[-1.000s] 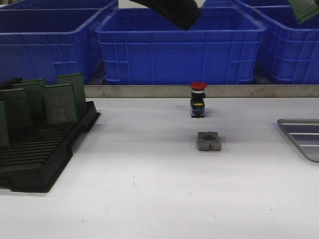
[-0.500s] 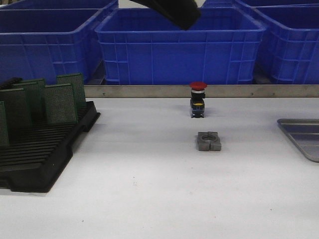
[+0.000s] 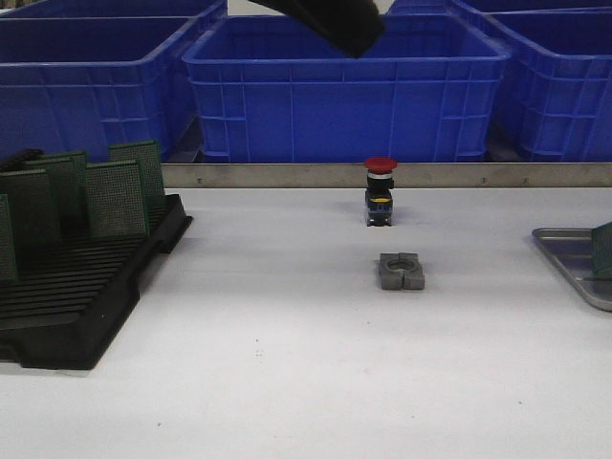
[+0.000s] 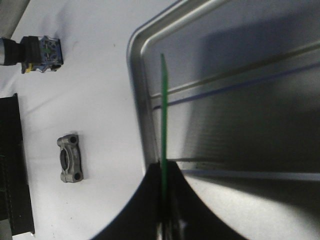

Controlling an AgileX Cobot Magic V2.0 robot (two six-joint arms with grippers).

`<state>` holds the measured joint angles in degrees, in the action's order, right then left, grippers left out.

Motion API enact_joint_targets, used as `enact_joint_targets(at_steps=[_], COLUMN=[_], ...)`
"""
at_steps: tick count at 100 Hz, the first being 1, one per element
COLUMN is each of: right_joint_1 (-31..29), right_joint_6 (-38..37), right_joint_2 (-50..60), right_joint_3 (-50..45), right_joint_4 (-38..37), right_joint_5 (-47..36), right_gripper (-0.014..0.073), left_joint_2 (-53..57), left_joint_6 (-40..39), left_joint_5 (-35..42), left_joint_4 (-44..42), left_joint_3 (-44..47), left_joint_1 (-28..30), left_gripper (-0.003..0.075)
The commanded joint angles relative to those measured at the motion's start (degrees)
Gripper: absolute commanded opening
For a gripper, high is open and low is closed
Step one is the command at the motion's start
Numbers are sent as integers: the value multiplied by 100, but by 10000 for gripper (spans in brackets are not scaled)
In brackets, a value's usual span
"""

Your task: Place circuit board on tray

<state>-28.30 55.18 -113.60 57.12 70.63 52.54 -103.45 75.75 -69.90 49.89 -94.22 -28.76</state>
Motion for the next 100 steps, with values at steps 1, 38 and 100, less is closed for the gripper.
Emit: enact_joint_targets(at_steps=[1,38,100], right_joint_1=[-11,-11,-11], right_joint_6=[32,32,43], right_joint_2=[192,180,210], right_joint_3=[139,139,155], right_joint_4=[331,331,277], right_joint_5=[323,211,-126], right_gripper=[-67,247,523], left_joint_2=[314,314,314], left_joint_6=[-42,-42,-42], left_joint_5=[-118,-118,-118], left_joint_4=[405,405,405], left_joint_3=[-193,-193,-193], left_joint_1=[-43,-43,-43], left_gripper=[464,463,463])
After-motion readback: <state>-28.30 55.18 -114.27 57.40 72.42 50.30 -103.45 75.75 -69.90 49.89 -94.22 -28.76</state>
